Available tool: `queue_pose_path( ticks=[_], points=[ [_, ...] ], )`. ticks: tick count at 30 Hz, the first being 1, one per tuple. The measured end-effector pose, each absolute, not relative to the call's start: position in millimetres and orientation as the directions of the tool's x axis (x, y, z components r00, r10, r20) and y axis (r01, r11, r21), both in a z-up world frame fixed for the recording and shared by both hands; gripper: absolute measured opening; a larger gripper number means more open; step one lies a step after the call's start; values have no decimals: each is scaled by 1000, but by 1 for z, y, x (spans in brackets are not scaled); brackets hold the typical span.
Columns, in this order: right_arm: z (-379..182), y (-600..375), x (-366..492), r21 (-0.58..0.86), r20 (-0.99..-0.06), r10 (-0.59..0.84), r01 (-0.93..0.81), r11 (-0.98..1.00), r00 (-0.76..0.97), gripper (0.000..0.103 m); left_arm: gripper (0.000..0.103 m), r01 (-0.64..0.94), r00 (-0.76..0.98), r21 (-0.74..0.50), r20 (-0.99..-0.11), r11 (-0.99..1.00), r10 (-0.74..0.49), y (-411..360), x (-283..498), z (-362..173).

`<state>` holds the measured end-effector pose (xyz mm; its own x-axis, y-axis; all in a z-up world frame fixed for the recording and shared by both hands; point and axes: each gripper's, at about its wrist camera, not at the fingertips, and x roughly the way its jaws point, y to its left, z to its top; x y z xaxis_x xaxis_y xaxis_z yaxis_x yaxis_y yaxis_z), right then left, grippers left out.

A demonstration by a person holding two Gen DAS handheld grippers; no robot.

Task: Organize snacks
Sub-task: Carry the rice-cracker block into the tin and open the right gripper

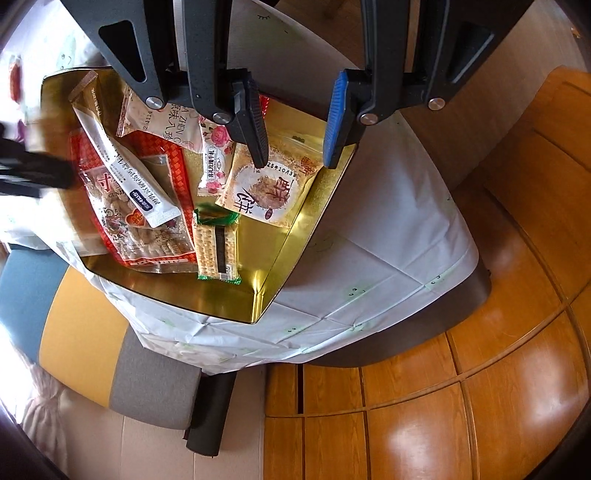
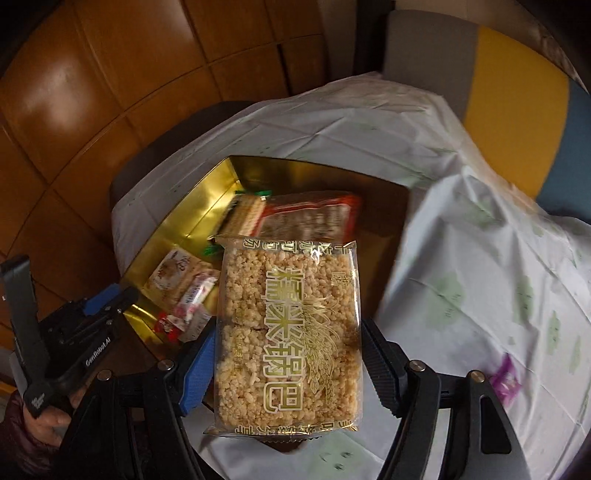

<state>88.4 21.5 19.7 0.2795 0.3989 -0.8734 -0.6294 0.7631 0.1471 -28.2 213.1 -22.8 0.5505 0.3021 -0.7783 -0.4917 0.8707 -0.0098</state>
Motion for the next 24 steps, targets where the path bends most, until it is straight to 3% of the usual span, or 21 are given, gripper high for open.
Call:
queue_pose_path(
  ticks=[9,15,24],
  points=[
    [-41,85,90,231,-898,403,-595,770,174,75,31,-484,550,-11,-782,875,294,214,-30,-26],
    [-27,67,88,294,-855,478,-571,767,203,75,31,-482,550,-11,-782,876,293,212,-29,-27],
    [-10,28,69,234,-827,464,-558,796,316,75,31,-458,566,-4,-773,889,288,201,-29,-21]
  ],
)
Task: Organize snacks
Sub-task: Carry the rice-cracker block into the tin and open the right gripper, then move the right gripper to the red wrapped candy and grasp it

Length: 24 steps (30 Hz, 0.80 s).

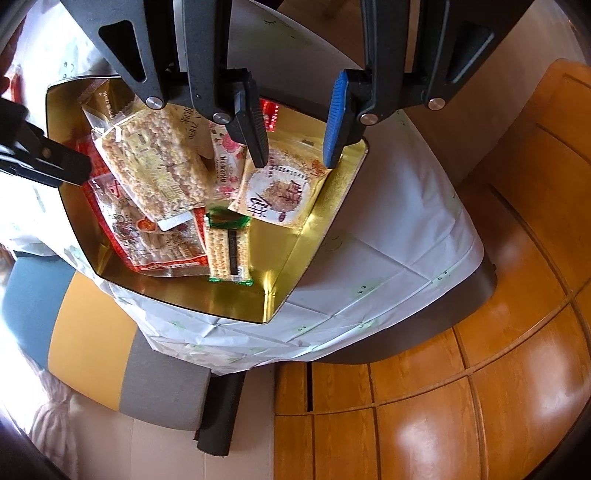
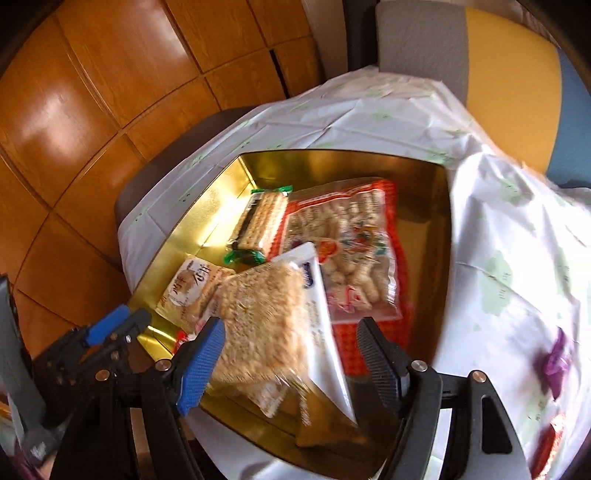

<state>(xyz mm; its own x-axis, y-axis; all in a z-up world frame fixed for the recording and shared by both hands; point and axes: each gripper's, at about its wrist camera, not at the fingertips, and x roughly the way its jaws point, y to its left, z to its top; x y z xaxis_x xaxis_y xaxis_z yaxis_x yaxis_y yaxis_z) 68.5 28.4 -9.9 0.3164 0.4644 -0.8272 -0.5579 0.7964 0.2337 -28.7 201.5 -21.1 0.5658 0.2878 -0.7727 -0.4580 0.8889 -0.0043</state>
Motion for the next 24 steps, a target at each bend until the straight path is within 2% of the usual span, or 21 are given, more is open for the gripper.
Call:
queue_pose_path(
  ticks=[12,24],
  points=[
    [17,-53,41,124,-791,409,-536,835,455,75,31,-389,589,17,-764,921,263,174,-22,-14],
    [18,-185,53,13,-849,220,-397,918,481,75,31,-317,614,35,-754,948,234,143,-13,-7]
  ],
)
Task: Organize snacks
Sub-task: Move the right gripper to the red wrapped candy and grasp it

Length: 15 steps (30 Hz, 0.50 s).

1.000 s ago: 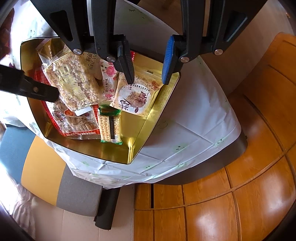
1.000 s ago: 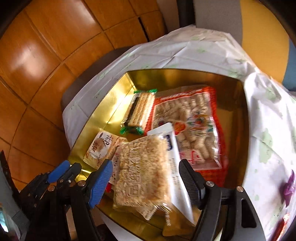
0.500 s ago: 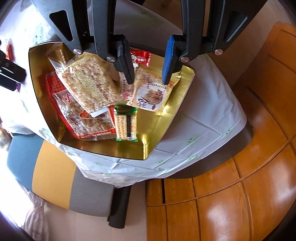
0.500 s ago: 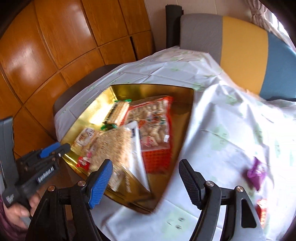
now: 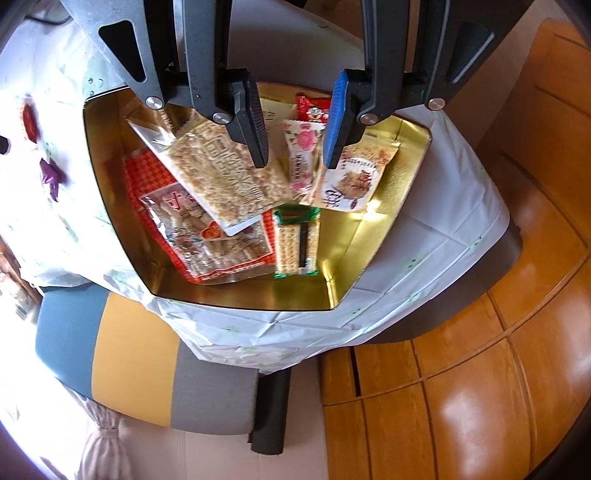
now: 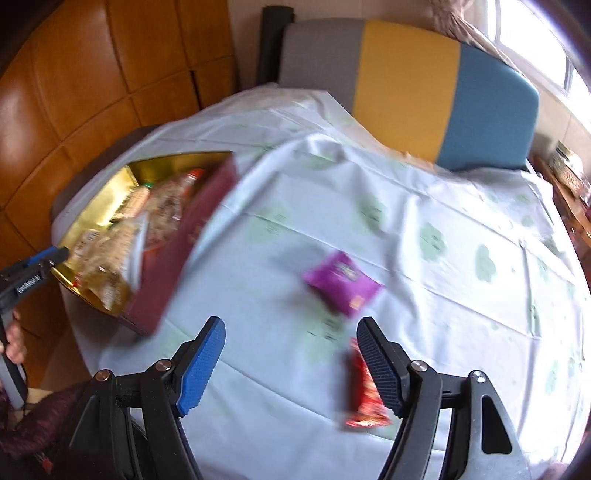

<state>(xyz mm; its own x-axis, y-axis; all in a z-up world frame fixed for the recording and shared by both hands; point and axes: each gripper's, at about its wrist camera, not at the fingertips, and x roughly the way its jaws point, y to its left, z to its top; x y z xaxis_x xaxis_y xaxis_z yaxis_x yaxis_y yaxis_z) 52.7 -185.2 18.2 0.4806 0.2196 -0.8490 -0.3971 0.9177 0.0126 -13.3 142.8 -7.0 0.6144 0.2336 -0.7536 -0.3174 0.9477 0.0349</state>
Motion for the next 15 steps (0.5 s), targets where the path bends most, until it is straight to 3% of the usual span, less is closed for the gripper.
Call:
queue_pose_path(
  ticks=[8,15],
  points=[
    [-28,-251,75,46,-921,139,-255,966,363,75,31,-246,626,64,-751,967,209,117,-8,-2],
    [-37,-243,80,2,-931,105,-282,959,350,75,31,-188,633,48,-757,981,158,96,-2,-2]
  ],
)
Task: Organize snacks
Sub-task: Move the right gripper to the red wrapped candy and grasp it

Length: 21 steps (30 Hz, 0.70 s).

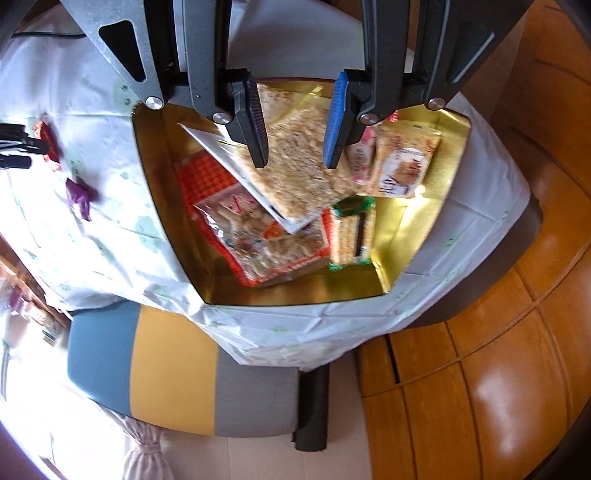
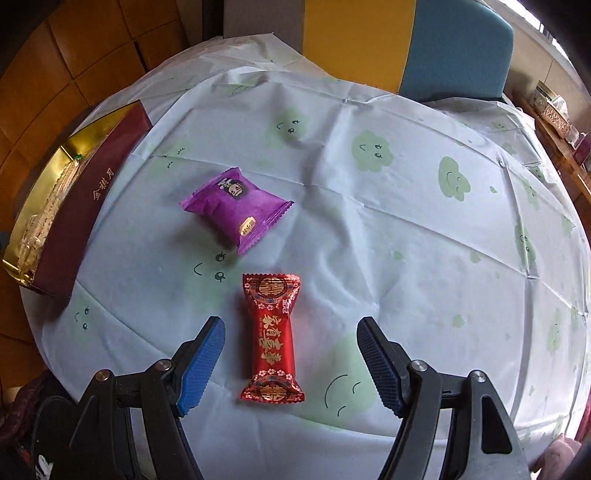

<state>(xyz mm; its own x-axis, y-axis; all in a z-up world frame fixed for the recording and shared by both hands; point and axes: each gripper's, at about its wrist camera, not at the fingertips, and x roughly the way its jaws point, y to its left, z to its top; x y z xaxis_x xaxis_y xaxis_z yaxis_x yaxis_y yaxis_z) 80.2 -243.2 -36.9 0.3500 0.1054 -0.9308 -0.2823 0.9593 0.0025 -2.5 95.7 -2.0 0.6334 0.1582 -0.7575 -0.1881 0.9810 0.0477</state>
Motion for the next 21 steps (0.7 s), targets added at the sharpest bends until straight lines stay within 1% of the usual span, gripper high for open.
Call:
queue_pose_path(
  ticks=[2,3,5,6,9,10,12,15,16,21],
  points=[
    [-42,-239,82,11,-938,114,-300,954,329,65,31,-168,628,52,-764,984,147,89,0,-4],
    [-45,-236,81,5,-941,111,-316,949,319,55,31,-160,629,51,-764,986,142,86,1,-3],
    [-51,-230,79,-22,-945,93,-345,938,314,42,31,-139,639,39,-760,990,119,79,3,-1],
    [-53,-227,78,-38,-945,82,-356,934,316,23,31,-125,645,33,-757,992,107,75,4,0],
    [-53,-225,75,-89,-939,41,-356,930,341,22,34,-72,642,39,-763,997,77,59,9,3],
    [-51,-228,76,-112,-934,15,-332,937,356,22,34,-51,644,32,-762,998,58,52,11,5],
    [-45,-242,79,-105,-929,4,-271,957,371,22,38,-13,645,17,-764,1000,21,37,16,8],
    [-50,-262,86,-128,-943,-63,-180,975,328,22,38,76,623,-7,-780,997,-53,7,30,9],
    [-54,-266,88,-118,-953,-67,-160,980,295,23,39,122,608,-19,-789,992,-90,-6,36,9],
    [-52,-276,91,-63,-962,-26,-125,990,273,24,40,251,539,-41,-824,967,-174,-60,68,-3]
  ],
)
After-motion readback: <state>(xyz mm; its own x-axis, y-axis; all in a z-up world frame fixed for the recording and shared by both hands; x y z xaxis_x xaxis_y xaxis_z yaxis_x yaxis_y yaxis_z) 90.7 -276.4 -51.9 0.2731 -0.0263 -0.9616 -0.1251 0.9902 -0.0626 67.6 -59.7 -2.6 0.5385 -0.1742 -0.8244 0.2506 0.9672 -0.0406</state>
